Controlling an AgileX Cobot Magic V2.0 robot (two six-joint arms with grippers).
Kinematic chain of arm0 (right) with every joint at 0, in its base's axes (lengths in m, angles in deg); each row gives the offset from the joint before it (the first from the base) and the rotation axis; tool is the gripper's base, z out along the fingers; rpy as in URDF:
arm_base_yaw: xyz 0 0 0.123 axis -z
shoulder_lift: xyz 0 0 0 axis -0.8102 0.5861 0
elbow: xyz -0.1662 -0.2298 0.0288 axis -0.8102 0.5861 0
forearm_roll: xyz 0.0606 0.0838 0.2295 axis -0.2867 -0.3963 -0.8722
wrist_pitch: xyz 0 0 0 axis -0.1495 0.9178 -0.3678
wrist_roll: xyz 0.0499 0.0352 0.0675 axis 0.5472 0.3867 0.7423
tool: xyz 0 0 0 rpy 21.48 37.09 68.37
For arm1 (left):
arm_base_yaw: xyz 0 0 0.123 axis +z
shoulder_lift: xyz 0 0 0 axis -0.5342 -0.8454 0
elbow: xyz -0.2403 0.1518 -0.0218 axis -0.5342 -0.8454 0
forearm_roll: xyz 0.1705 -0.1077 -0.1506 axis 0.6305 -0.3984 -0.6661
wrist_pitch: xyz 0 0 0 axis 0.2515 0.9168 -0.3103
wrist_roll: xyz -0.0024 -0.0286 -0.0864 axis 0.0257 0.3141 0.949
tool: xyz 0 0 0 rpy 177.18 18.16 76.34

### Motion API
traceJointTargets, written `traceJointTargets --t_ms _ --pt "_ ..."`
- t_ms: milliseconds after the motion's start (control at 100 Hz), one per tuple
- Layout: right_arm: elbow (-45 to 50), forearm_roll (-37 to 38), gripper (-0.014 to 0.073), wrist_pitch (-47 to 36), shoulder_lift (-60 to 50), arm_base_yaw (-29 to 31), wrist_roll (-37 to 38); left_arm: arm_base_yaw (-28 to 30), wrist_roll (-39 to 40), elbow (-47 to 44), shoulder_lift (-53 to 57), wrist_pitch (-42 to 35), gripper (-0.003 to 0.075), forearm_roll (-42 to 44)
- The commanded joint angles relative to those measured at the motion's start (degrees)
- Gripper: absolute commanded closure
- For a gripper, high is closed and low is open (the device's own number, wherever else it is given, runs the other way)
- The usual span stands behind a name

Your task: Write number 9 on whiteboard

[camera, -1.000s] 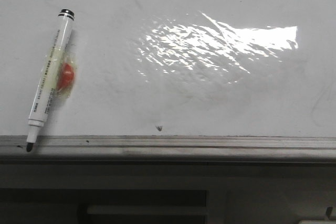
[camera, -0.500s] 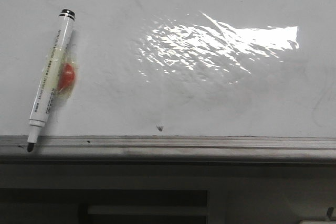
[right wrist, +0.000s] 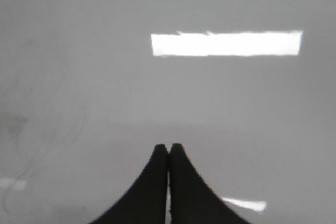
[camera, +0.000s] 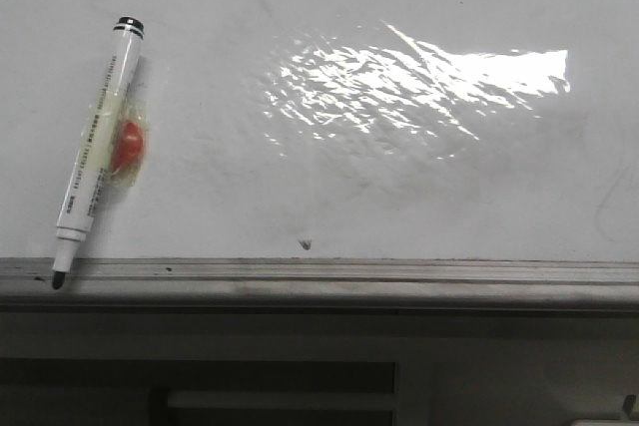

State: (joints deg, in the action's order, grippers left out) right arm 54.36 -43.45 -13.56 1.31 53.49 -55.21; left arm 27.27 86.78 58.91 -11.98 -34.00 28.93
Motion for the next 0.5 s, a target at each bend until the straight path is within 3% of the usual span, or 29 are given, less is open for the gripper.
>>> traceJointTargets --t_ms 0,100,210,490 --pt "1.59 0.95 0.0655 -8.30 -0.85 -0.03 -0.43 0.02 0.37 -1.07 1.63 -10.19 0.0741 0.11" --pt "1.18 0.95 0.0655 -9.47 -0.85 -0.03 -0.43 0.02 1.62 -1.07 1.63 -15.70 0.0741 -0.20" --pt "-1.34 0.95 0.0655 -3.76 -0.75 -0.03 -0.43 0.02 1.62 0.01 1.63 -17.93 0.0741 -3.09" --pt "-12.84 -4.23 0.0655 14.14 5.50 -0.29 -0.43 0.02 2.52 12.20 -3.14 0.60 0.0741 -4.35"
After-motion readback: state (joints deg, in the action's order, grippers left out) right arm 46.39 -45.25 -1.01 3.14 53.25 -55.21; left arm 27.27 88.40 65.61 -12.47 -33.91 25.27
